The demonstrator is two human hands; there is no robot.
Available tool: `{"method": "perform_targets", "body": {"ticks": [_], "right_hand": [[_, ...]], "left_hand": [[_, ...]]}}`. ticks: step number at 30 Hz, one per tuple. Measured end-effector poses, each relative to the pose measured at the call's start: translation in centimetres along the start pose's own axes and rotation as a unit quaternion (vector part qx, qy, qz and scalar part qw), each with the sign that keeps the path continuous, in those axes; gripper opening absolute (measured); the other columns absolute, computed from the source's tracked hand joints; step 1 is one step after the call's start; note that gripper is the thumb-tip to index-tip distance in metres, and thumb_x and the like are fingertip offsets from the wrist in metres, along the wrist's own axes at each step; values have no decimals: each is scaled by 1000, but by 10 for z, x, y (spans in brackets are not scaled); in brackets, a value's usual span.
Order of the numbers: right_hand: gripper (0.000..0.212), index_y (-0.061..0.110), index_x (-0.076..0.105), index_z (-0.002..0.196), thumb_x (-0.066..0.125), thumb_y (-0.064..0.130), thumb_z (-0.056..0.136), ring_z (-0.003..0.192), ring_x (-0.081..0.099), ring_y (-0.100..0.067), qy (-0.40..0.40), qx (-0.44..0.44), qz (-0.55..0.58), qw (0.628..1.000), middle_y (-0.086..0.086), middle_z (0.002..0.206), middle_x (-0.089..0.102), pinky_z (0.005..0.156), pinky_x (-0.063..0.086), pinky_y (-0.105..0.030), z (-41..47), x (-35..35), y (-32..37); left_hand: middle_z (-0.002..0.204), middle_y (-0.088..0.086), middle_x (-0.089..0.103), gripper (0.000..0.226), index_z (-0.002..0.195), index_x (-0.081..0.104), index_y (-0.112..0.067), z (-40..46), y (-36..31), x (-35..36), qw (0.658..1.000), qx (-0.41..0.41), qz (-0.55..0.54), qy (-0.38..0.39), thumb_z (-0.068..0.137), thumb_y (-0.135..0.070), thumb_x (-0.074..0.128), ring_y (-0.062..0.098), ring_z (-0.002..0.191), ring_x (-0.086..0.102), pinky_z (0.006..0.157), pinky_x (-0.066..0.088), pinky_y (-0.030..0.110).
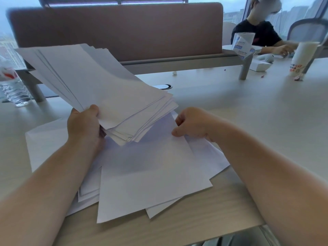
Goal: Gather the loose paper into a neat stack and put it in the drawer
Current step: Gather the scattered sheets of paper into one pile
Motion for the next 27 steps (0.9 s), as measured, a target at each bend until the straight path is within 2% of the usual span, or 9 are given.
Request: {"method": "perform_targets", "body": {"ticks": [4, 6, 8, 11, 15, 18, 23, 25, 27], "right_hand": [[21, 11, 64, 80, 70, 29, 90, 73, 56, -23, -16, -31, -29, 999, -6, 79, 64, 63, 42, -29, 0, 2, 2], [24, 12, 54, 74, 61, 24, 94, 71, 49, -24, -60, -31, -47, 997, -4, 72, 53, 57, 34, -28, 4, -4, -1], [19, 8, 60, 82, 59, 20, 96, 72, 51, -26, -135, -22, -42, 990, -7, 76, 55, 55, 32, -27, 10, -18, -9], [14, 10, 68, 92, 59, 20, 97, 66, 53, -23, -219, 19, 32, 975, -7, 82, 60, 52, 34, -24, 19, -40, -31], [21, 13, 66, 98, 55, 31, 100, 83, 56, -29, -304, 75, 96, 945, -3, 82, 59, 69, 37, -28, 23, -61, -59], [29, 8, 67, 103, 50, 31, 101, 84, 58, -31, -294, 88, 125, 944, -10, 91, 63, 65, 39, -29, 24, -63, -66], [28, 9, 64, 84, 52, 28, 100, 73, 57, -28, -276, 65, 189, 940, -12, 81, 60, 69, 50, -38, 27, -59, -62], [24, 12, 61, 84, 53, 26, 102, 69, 54, -26, -261, 61, 268, 925, -14, 83, 57, 68, 50, -40, 28, -56, -60], [25, 12, 61, 84, 54, 25, 104, 67, 56, -26, -239, 66, 321, 914, -17, 86, 58, 70, 53, -43, 29, -53, -59]], "left_hand": [[91, 1, 65, 18, 91, 53, -21, 1, 0, -2, 1000, 1, 4, -10, 97, -5, 60, 21, 81, 69, 73, 59, 35], [89, -1, 66, 18, 91, 54, -22, 1, -1, -3, 1000, 4, 4, -18, 96, -5, 59, 19, 76, 69, 73, 57, 35], [88, -5, 68, 18, 92, 56, -23, 1, -4, -5, 1000, 5, -8, -25, 95, -5, 58, 13, 68, 71, 71, 58, 34], [92, -8, 70, 20, 96, 59, -25, 4, -5, -6, 999, 2, -25, -30, 95, -5, 57, 11, 73, 73, 72, 62, 34], [99, -10, 70, 24, 106, 60, -29, 4, -10, -13, 997, 18, -19, -74, 91, -11, 55, 14, 86, 73, 62, 61, 28], [105, -11, 76, 35, 104, 68, -38, 7, -14, -21, 991, 55, -29, -116, 80, -17, 54, 17, 94, 76, 74, 65, 41], [106, -12, 76, 40, 97, 69, -55, 34, -2, -38, 983, 92, -27, -158, 72, -29, 52, 19, 98, 75, 89, 63, 47], [108, -12, 75, 43, 110, 70, -44, 35, -2, -38, 982, 97, -20, -159, 75, -28, 51, 18, 98, 74, 92, 62, 46], [105, -13, 76, 42, 115, 70, -35, 9, -17, -27, 986, 83, 1, -147, 78, -24, 52, 16, 93, 75, 83, 65, 43]]}}
Point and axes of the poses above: each hand's wrist, its own z-axis towards the middle knuckle, its own x-axis out of the palm, y = z × x, the point moved 3 cm from there along z, towards the middle knuckle
